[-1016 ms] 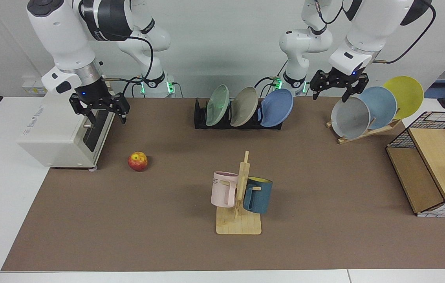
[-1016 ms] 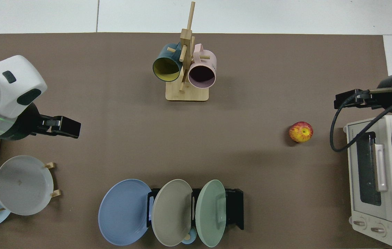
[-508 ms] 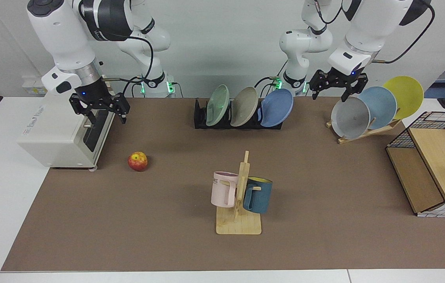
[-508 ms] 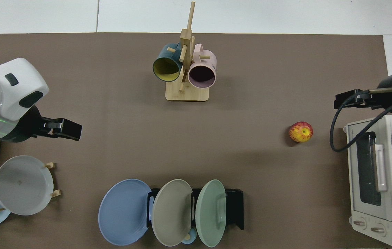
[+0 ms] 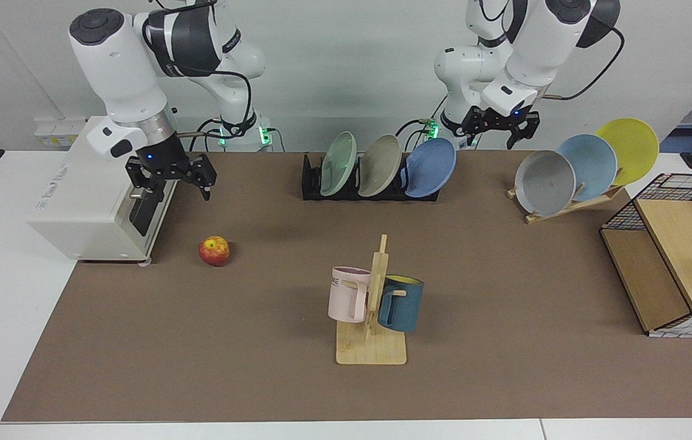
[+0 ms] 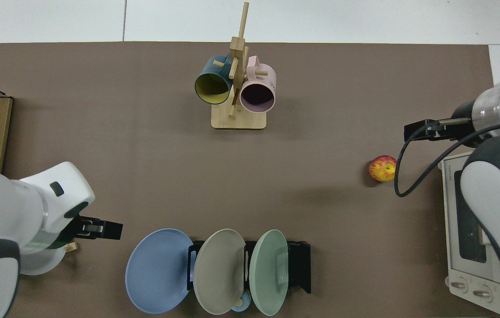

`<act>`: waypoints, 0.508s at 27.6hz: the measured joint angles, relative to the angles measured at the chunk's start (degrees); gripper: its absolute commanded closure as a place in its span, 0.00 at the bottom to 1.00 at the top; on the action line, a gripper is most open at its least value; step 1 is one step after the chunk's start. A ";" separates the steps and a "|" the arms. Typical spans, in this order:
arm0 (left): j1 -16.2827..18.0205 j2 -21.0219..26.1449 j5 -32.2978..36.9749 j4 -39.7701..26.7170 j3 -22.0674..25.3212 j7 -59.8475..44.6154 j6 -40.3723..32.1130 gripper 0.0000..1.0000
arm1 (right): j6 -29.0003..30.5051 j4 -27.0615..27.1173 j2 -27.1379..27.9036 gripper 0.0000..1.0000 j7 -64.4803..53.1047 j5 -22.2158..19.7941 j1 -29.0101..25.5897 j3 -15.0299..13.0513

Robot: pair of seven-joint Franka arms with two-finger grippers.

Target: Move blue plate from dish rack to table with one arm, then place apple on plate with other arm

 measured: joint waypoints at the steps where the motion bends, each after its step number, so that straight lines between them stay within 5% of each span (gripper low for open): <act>1: -0.03 -0.88 -0.19 -2.34 -0.20 0.01 1.23 0.02 | 1.00 -1.02 0.08 0.00 0.01 0.00 0.24 0.00; 14: -0.62 -4.16 -7.73 -21.97 -5.82 0.22 14.42 0.07 | 15.64 -13.90 4.05 0.00 0.09 0.00 0.92 -0.07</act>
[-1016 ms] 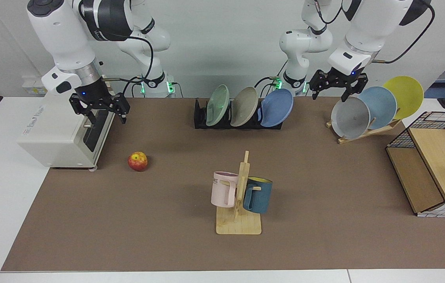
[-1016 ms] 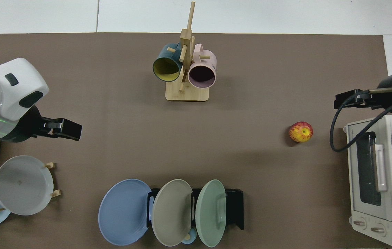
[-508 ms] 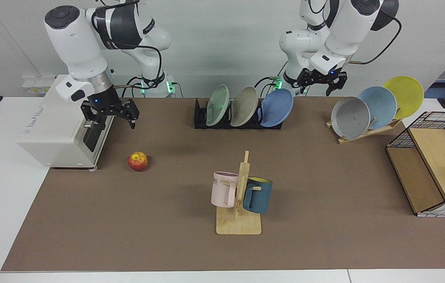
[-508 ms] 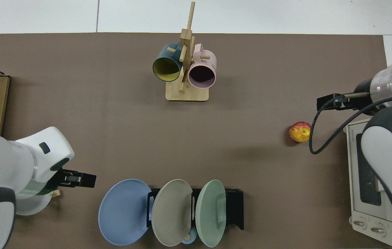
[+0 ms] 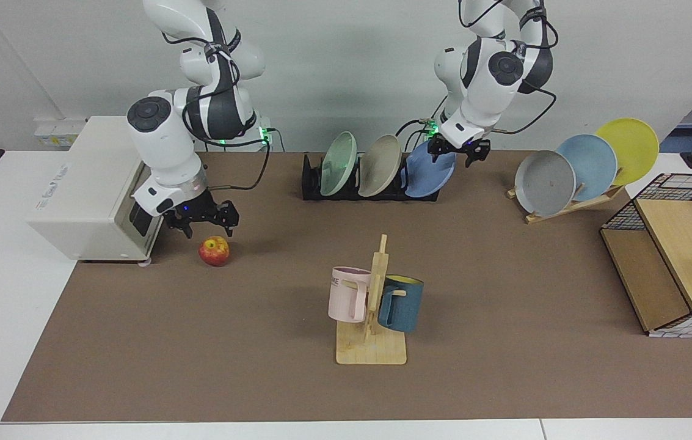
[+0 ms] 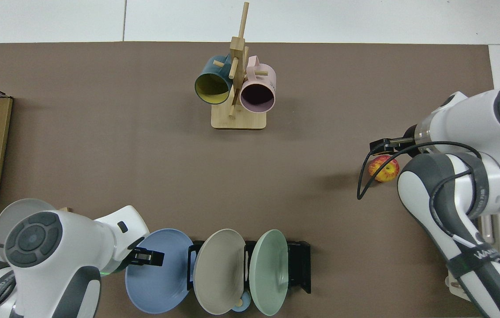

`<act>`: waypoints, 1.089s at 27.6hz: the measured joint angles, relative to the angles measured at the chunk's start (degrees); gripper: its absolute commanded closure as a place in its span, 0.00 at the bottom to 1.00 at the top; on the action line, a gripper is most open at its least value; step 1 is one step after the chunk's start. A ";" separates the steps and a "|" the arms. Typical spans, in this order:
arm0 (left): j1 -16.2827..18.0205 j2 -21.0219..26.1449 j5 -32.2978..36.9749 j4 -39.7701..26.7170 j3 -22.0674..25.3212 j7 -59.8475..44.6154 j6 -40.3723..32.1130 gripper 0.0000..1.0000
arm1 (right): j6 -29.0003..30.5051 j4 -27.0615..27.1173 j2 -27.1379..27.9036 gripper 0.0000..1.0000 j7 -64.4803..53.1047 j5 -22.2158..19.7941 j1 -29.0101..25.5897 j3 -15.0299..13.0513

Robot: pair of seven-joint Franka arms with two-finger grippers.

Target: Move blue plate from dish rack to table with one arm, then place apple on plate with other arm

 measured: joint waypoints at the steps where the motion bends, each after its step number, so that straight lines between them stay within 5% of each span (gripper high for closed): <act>1: 0.00 0.00 -0.24 -0.65 -0.44 0.00 0.33 0.10 | 0.37 -0.28 0.36 0.00 0.00 0.00 0.00 -0.02; 3: 0.00 0.00 -0.52 -1.74 -1.27 0.00 0.52 0.28 | 1.56 -0.81 1.03 0.00 0.00 0.00 0.00 -0.07; 6: 0.00 0.00 -0.64 -2.40 -1.85 0.00 0.52 0.82 | 3.87 -1.91 1.66 0.00 0.00 0.00 -0.03 -0.13; 8: 0.00 -0.02 -0.66 -2.41 -1.94 0.00 0.51 1.00 | 5.02 -2.80 1.91 0.00 0.00 0.00 -0.05 -0.16; 21: 0.11 -0.92 -0.26 3.15 -1.87 0.01 -3.31 1.00 | 10.79 -6.49 4.72 0.00 0.00 -0.03 -1.49 -0.42; 30: 0.84 -1.22 6.73 13.25 0.00 0.07 -11.60 1.00 | 13.11 -8.62 6.94 0.01 -0.08 -0.05 -2.13 -0.41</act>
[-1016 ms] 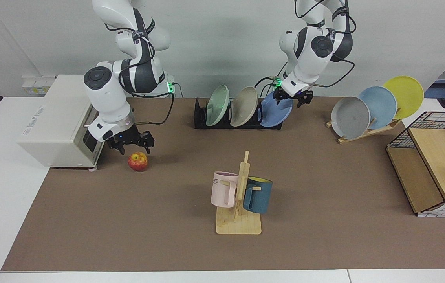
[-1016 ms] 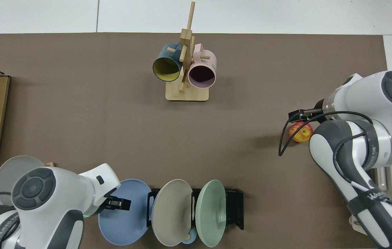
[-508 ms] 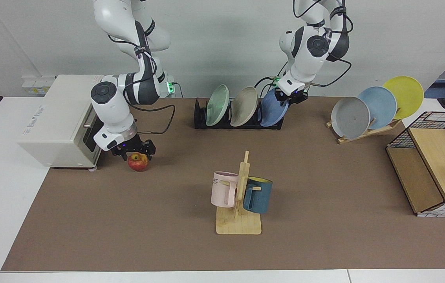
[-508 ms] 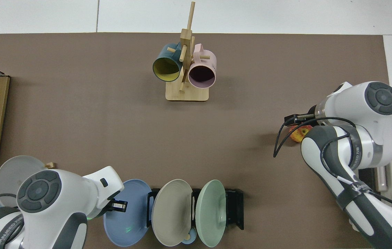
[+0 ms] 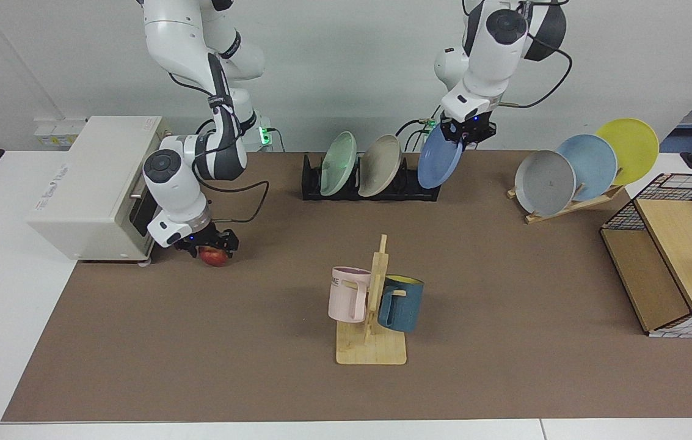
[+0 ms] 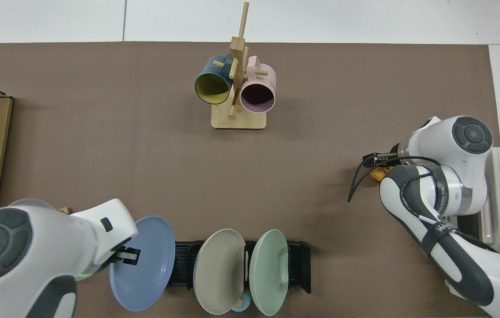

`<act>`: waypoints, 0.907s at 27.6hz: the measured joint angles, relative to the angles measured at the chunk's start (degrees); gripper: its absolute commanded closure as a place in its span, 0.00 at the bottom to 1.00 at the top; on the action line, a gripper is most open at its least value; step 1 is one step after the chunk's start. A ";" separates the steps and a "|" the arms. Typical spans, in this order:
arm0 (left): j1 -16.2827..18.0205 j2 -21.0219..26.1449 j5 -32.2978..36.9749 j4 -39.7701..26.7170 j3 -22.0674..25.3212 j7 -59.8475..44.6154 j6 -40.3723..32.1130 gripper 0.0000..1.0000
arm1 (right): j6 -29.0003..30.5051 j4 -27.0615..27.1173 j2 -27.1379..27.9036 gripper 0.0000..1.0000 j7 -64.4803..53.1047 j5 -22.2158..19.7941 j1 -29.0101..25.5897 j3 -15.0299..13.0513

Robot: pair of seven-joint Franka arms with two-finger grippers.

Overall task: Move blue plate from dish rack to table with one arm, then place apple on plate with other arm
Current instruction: 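Lift the blue plate from the rack and set it on the table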

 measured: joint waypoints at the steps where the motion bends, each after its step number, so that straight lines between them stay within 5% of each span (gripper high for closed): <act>1: 0.22 0.14 0.07 1.27 0.62 0.19 -0.64 1.00 | 0.07 -0.23 0.09 0.10 0.00 0.00 0.01 0.02; 4: 0.94 1.32 -0.29 4.32 2.62 0.80 -1.19 1.00 | 0.77 -1.08 0.21 0.70 0.00 -0.06 0.05 0.06; 6: 1.29 2.95 -1.84 5.91 3.79 0.83 -0.41 1.00 | 1.06 -1.55 0.21 0.89 -0.03 -0.08 0.07 0.09; 18: 1.55 17.81 -17.15 10.57 4.82 2.65 14.31 1.00 | 1.05 -1.02 -1.32 0.98 -0.03 -0.09 0.26 0.32; 25: 1.55 24.49 -27.67 10.80 4.56 5.35 20.18 1.00 | -6.85 4.43 -4.18 1.00 -0.03 -0.09 0.69 0.36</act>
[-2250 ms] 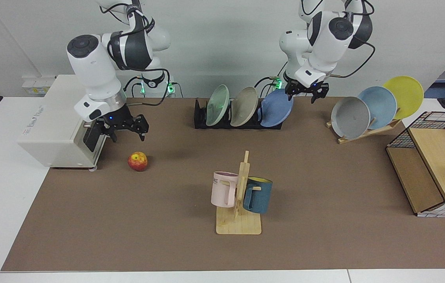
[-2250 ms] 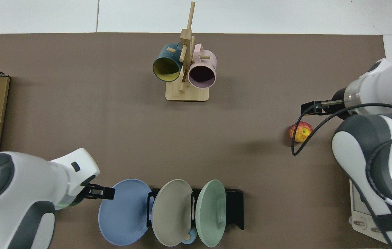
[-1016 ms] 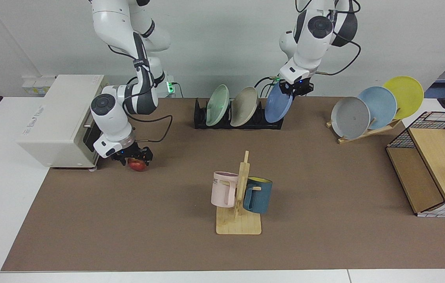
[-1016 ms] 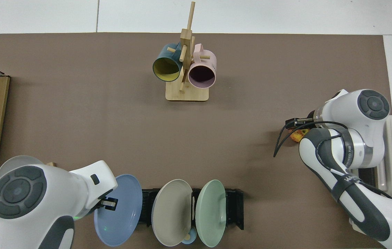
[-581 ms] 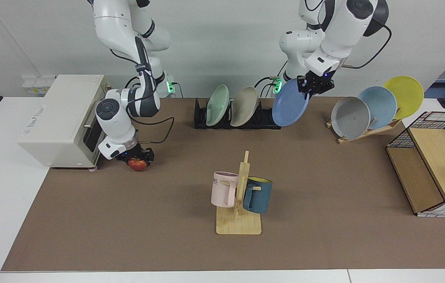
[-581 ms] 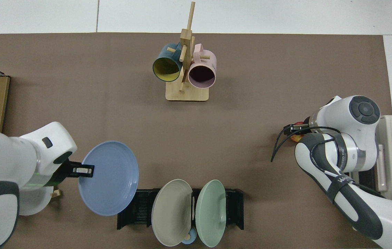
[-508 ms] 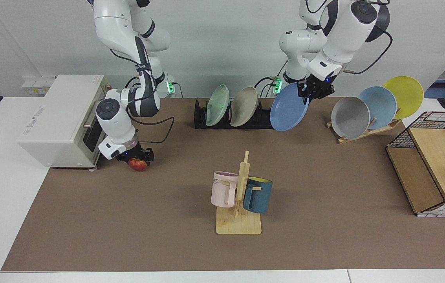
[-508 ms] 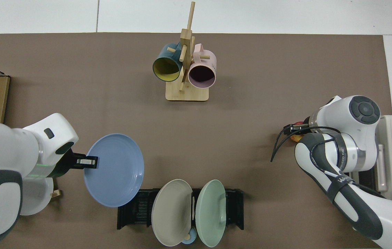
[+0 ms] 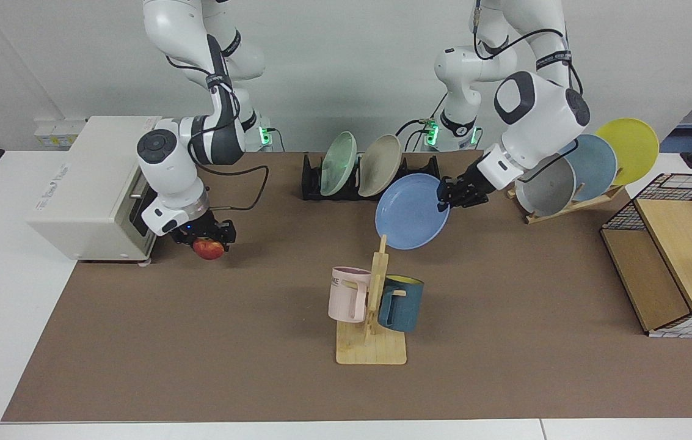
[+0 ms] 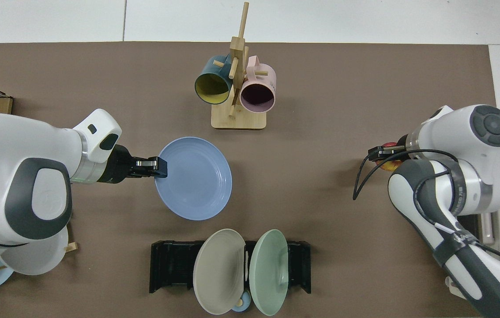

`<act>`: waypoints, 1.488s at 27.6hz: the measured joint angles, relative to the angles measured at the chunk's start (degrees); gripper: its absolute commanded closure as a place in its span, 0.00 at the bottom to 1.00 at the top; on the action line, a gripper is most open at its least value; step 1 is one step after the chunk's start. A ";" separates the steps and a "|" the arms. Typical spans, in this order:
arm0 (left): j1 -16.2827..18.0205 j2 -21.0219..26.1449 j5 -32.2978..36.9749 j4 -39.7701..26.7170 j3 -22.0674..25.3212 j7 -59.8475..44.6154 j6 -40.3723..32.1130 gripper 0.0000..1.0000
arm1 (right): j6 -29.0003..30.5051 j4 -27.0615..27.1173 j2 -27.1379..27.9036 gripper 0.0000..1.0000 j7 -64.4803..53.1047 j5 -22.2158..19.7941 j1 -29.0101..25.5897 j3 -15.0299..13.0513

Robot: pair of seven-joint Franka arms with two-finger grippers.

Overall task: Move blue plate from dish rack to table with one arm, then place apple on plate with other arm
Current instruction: 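Lift the blue plate from the rack and set it on the table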

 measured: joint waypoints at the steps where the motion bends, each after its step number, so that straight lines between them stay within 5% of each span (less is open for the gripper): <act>1: 0.00 1.05 -0.57 0.00 -0.11 0.72 0.76 1.00 | -1.32 1.04 -0.24 1.00 0.00 0.00 0.08 0.00; 11: 0.01 8.82 -2.87 0.02 -1.37 8.44 8.44 1.00 | -8.80 6.91 -3.01 1.00 0.00 0.00 0.16 -0.06; 25: -0.30 11.07 -2.98 -1.03 -6.90 8.53 17.81 1.00 | -11.21 7.35 -5.36 1.00 0.16 0.00 1.69 0.23; 30: -0.94 11.96 -2.89 -1.16 -8.10 8.45 19.14 0.70 | -11.32 7.21 -5.37 1.00 0.17 0.00 1.70 0.18; 41: -1.94 10.94 -2.75 -5.12 -9.95 6.15 19.03 0.62 | -11.46 5.86 -5.41 1.00 0.22 0.00 2.55 0.46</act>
